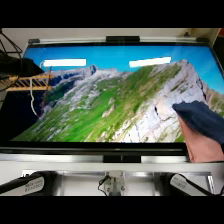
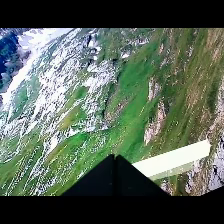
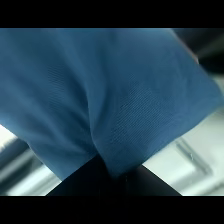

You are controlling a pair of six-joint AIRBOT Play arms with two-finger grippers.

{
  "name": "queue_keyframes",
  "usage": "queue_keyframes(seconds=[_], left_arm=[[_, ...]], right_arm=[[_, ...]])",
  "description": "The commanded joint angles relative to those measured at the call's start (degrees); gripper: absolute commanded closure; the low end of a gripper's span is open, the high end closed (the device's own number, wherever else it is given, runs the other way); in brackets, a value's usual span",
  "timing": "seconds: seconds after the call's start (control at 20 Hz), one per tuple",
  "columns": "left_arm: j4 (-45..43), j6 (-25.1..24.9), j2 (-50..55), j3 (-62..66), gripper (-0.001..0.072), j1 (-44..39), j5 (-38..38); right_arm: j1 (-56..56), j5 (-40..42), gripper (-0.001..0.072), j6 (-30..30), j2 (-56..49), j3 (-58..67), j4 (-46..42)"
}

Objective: Fold the shirts.

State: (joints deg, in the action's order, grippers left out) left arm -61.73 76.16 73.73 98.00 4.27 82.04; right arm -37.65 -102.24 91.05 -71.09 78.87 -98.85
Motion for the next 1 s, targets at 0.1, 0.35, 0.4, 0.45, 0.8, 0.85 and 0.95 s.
queue_keyframes(seconds=[0.1, 0.35, 0.4, 0.45, 0.8, 0.85, 0.95], left_arm=[[0.0, -0.1, 0.0, 0.0, 0.0680, 0.0, 0.1], [0.0, 0.0, 0.0, 0.0, 0.0679, 0.0, 0.1], [0.0, 0.0, 0.0, 0.0, 0.0680, 0.0, 0.1], [0.0, -0.1, 0.0, 0.0, 0.0681, 0.0, 0.1], [-37.8, 7.1, 4.1, 0.0, 0.0679, -16.3, 2.8], [-37.7, 8.3, 6.0, 0.0, 0.0565, -18.1, 4.2], [-36.8, 13.1, 9.2, -1.0, -0.0013, -20.1, 7.1]], right_arm=[[-3.5, 2.4, 0.0617, 3.2, 1.7, -14.8, -3.2], [-3.7, 5.9, 0.0077, 2.5, 1.7, -16.8, -1.7], [-3.6, 6.1, 0.0077, 1.5, 1.7, -15.4, -1.7], [-3.6, 6.8, 0.0077, 0.9, 1.7, -12.6, -1.7], [17.6, 25.2, 0.0077, 6.6, 2.4, 7.9, 5.8], [22.8, 26.2, 0.0077, 8.6, 1.8, 7.8, 6.0], [31.5, 24.0, 0.0077, 9.4, -1.6, 7.8, 7.5]])
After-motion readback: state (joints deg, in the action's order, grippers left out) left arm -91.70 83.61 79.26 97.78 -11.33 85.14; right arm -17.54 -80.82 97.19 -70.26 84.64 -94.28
